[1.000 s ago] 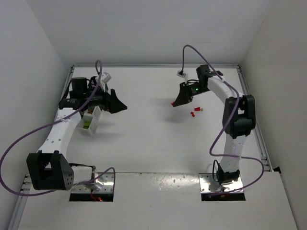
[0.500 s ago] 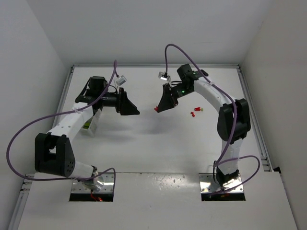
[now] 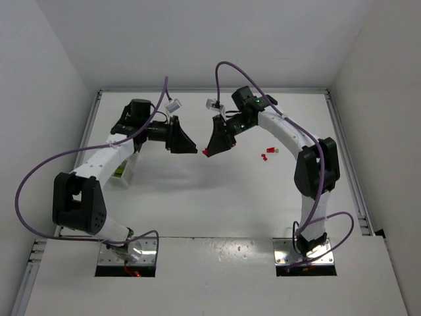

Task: Sort the legos into containers by color

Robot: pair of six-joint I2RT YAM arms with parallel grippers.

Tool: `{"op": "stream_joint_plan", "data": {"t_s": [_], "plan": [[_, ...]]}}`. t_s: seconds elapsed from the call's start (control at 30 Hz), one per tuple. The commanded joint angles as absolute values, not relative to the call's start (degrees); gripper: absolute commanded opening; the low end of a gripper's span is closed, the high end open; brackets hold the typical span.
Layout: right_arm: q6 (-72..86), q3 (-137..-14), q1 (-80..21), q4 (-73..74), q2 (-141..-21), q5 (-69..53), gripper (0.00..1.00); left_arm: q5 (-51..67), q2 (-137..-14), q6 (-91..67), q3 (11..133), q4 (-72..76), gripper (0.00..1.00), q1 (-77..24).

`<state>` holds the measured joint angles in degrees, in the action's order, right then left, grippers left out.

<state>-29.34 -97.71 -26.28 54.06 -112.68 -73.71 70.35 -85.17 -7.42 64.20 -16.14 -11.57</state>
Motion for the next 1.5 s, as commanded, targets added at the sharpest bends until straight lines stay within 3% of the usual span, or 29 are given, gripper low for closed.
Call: {"op": "stream_joint_plan", "data": {"t_s": [0.0,0.43,0.87,1.1,1.13,1.23,1.3,1.37,1.47], "plan": [[-31.7,-100.2,-26.9,52.6,-112.7,-75.6,0.00,74.0,-85.5,-6.9,66.5,-14.1,0.57,-13.1],[-31.7,-100.7,-28.6,52.6,-113.2,-75.1,0.00,75.2,-86.6,-5.9,67.1,-14.1,0.61,-14.9],[-30.5,-102.3,-29.1,51.5,-114.3,-74.5,0.00,76.8,-87.1,-5.4,67.1,-14.1,0.41,-16.4],[-29.4,-102.3,-29.1,51.0,-114.8,-73.2,0.01,76.6,-87.1,-4.8,67.1,-14.1,0.11,-16.4],[-28.8,-102.3,-29.1,51.0,-114.8,-72.4,0.15,76.1,-86.5,-4.8,67.1,-14.1,0.09,-16.4],[-27.6,-101.6,-29.1,51.0,-113.6,-69.9,0.31,74.4,-86.0,-4.8,67.1,-14.1,0.05,-15.1],[-27.0,-100.1,-29.1,50.4,-112.9,-68.1,0.48,73.7,-84.6,-4.8,67.1,-14.7,0.04,-12.9],[-26.5,-99.1,-28.4,50.4,-112.1,-66.8,0.58,72.9,-84.0,-4.8,67.1,-15.3,0.04,-10.6],[-25.9,-97.1,-27.2,49.9,-110.6,-63.7,0.60,70.9,-83.3,-4.8,68.6,-17.3,0.04,-4.3]]}}
